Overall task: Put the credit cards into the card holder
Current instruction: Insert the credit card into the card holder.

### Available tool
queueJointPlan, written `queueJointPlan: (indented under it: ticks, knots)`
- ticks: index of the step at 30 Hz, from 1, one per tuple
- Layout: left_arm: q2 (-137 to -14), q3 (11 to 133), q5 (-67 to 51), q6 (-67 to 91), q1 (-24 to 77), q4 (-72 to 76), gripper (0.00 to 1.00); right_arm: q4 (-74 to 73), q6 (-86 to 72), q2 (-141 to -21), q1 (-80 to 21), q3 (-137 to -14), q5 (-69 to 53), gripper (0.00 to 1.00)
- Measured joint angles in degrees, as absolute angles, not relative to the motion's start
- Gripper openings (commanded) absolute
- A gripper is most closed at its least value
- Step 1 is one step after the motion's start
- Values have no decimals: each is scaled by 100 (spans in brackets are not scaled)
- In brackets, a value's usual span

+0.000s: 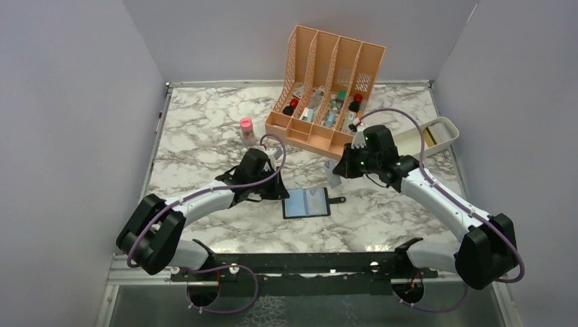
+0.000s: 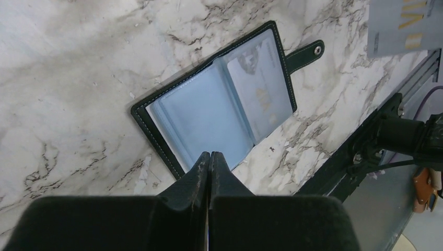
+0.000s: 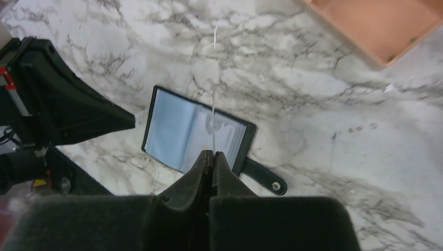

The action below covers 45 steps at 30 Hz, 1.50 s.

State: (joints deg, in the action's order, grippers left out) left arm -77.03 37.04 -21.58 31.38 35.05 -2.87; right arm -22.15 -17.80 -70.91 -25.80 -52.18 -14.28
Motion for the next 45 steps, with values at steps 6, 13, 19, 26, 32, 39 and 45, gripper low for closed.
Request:
queueJointPlan:
  ticks: [6, 13, 19, 26, 32, 39, 45]
  knots:
    - [-7948, 3461, -2078, 3293, 3579, -10, 0, -1431, -2545, -6855, -2729, -4193, -2123, 1]
    - [-8117, 3319, -1907, 3354, 3642, 156, 0, -639, -3114, -7172, -3041, -3675, -2554, 1]
    - [-8180, 3293, -1761, 3358, 3706, 215, 0, 145, -3555, -7391, -3144, -3179, -2716, 1]
    - [-8184, 3175, -1616, 3356, 3723, 242, 0, 705, -3833, -7688, -3148, -2875, -2744, 1]
    - [-8184, 3133, -1599, 3358, 3726, 294, 0, 1179, -4073, -7800, -3155, -2705, -2744, 1]
    - [-8184, 3100, -1599, 3356, 3726, 366, 0, 1610, -4394, -8066, -3155, -2521, -2746, 1]
    - [-8184, 3068, -1601, 3358, 3726, 434, 0, 2086, -4652, -8324, -3153, -2451, -2766, 1]
